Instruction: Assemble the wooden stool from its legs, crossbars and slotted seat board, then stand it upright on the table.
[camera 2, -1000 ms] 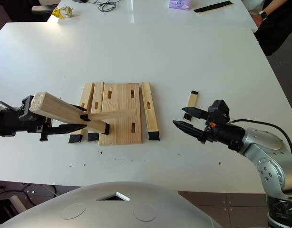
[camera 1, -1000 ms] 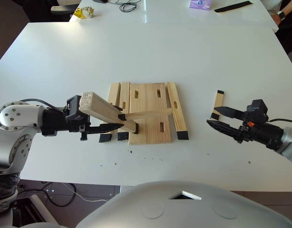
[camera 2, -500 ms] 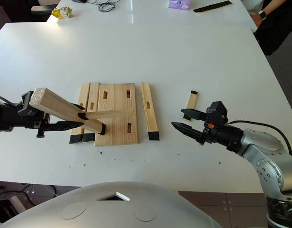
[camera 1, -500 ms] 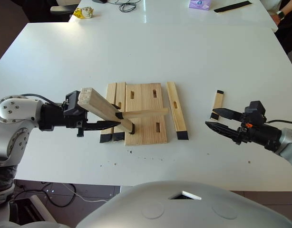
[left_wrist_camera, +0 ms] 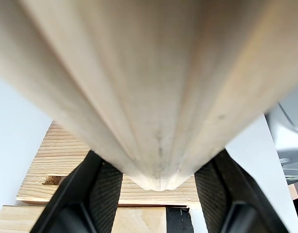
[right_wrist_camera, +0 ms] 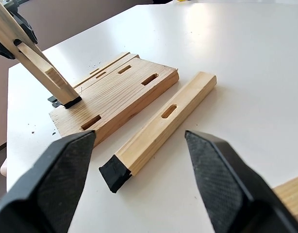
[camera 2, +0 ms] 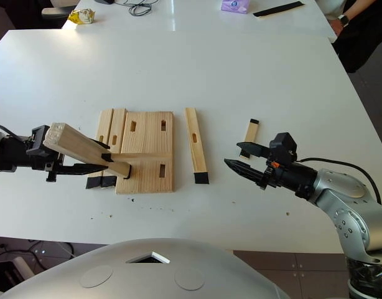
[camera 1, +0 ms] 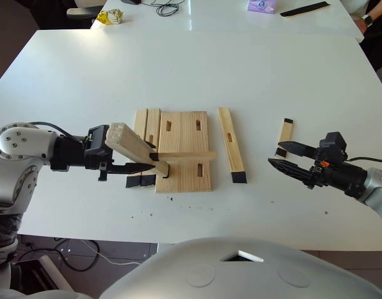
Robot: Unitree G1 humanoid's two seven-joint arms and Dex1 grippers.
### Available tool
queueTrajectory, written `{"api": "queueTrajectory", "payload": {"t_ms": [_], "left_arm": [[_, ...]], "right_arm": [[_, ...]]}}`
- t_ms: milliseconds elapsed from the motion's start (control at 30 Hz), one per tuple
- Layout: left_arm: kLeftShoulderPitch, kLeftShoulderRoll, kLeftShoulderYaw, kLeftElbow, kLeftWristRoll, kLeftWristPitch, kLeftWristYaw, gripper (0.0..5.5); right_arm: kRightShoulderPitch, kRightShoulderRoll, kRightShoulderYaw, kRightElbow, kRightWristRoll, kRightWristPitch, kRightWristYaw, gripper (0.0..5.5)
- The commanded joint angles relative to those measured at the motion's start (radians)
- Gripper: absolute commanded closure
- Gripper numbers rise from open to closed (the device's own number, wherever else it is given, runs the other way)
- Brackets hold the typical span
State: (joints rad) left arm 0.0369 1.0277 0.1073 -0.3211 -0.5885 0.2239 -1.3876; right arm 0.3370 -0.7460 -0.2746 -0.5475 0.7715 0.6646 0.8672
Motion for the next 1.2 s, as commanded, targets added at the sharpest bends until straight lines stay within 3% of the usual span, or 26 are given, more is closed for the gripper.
{"api": "queueTrajectory", "payload": {"t_ms": [33, 733, 1033, 1200], "left_arm": [[0.038, -0.001, -0.071, -0.014, 0.083, 0.018, 0.025, 3.42], [0.126, 0.018, -0.211, 0.001, 0.177, -0.022, 0.123, 3.42], [0.009, -0.040, -0.235, 0.022, 0.078, 0.126, 0.215, 3.42], [-0.049, -0.101, -0.264, 0.072, 0.093, 0.191, 0.261, 2.48]], "right_arm": [[-0.022, -0.012, 0.011, -0.009, -0.004, -0.001, 0.004, 2.09], [-0.061, -0.063, 0.035, -0.010, 0.010, 0.032, 0.029, 2.09], [-0.062, -0.063, 0.041, -0.010, 0.005, 0.038, 0.027, 2.09], [-0.075, -0.064, 0.052, -0.004, -0.002, 0.039, 0.029, 2.09]]}}
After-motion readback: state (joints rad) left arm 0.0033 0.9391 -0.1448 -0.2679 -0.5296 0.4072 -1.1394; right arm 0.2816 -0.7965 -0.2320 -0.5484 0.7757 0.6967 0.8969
